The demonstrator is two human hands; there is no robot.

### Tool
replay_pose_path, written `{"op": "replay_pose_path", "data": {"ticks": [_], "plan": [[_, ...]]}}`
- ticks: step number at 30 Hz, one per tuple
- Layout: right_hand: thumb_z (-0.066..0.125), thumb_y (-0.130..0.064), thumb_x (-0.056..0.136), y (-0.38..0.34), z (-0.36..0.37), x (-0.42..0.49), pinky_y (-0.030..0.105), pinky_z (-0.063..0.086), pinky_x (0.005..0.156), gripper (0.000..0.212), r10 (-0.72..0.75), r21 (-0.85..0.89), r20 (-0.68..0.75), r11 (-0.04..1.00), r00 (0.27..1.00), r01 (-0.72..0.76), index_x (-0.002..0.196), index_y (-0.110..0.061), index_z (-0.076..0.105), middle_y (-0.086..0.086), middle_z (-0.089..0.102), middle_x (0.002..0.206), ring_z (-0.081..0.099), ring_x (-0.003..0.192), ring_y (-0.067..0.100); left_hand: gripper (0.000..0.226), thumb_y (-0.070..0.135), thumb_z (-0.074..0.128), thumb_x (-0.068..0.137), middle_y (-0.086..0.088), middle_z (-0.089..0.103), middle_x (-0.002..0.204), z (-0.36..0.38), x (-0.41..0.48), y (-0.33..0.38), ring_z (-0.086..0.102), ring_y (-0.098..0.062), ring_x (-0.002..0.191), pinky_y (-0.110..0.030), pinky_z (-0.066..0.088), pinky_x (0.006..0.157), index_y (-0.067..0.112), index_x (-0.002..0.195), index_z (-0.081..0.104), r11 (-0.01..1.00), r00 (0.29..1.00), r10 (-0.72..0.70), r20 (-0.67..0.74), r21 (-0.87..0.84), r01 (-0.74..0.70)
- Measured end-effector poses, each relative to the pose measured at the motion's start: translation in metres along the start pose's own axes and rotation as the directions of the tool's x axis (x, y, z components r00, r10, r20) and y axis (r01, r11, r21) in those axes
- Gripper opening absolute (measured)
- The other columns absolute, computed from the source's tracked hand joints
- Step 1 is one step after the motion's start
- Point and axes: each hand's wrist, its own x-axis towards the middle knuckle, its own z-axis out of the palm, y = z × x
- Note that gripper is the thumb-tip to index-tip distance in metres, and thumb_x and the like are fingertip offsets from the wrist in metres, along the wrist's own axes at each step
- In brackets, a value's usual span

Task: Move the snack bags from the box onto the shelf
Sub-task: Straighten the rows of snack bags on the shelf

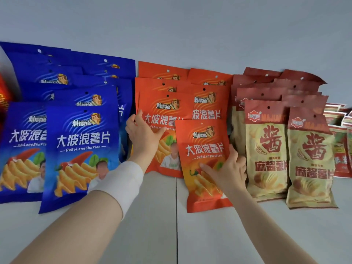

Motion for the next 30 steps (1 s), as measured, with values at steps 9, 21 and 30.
{"op": "replay_pose_path", "data": {"ticks": [9, 21, 30], "plan": [[0.073, -0.022, 0.079, -0.012, 0.028, 0.016, 0.026, 0.034, 0.094, 0.069, -0.007, 0.372, -0.406, 0.912, 0.914, 0.172, 0.139, -0.023, 0.038, 0.003, 0.036, 0.12, 0.048, 0.114, 0.025, 0.081, 0.026, 0.078, 0.073, -0.01, 0.047, 0.132, 0.004, 0.021, -0.005, 0.042, -0.024, 0.126, -0.041, 0.037, 0.107, 0.01, 0.14, 0.034, 0.968, 0.995, -0.059, -0.077, -0.247, 0.038], [0.065, -0.023, 0.086, -0.055, 0.051, 0.074, 0.037, 0.042, 0.096, 0.038, 0.059, 0.381, -0.703, 0.873, 0.709, 0.305, 0.122, -0.017, 0.054, 0.015, 0.042, 0.123, 0.047, 0.113, 0.027, 0.022, 0.018, 0.054, 0.094, -0.008, 0.057, 0.117, 0.006, 0.047, -0.001, 0.05, -0.008, 0.097, -0.013, 0.043, 0.081, 0.007, 0.113, 0.053, 0.964, 0.99, 0.014, -0.138, -0.262, -0.05], [0.046, -0.024, 0.097, -0.043, 0.069, 0.076, 0.038, 0.032, 0.101, 0.019, -0.136, 0.077, -0.816, 0.938, 0.562, 0.339, 0.112, -0.028, 0.057, 0.011, 0.041, 0.132, 0.032, 0.116, 0.026, 0.03, 0.025, 0.052, 0.095, -0.005, 0.06, 0.118, 0.012, 0.052, -0.003, 0.053, -0.004, 0.091, -0.001, 0.04, 0.064, 0.007, 0.118, 0.047, 0.935, 0.992, -0.043, -0.118, -0.355, -0.001]]}}
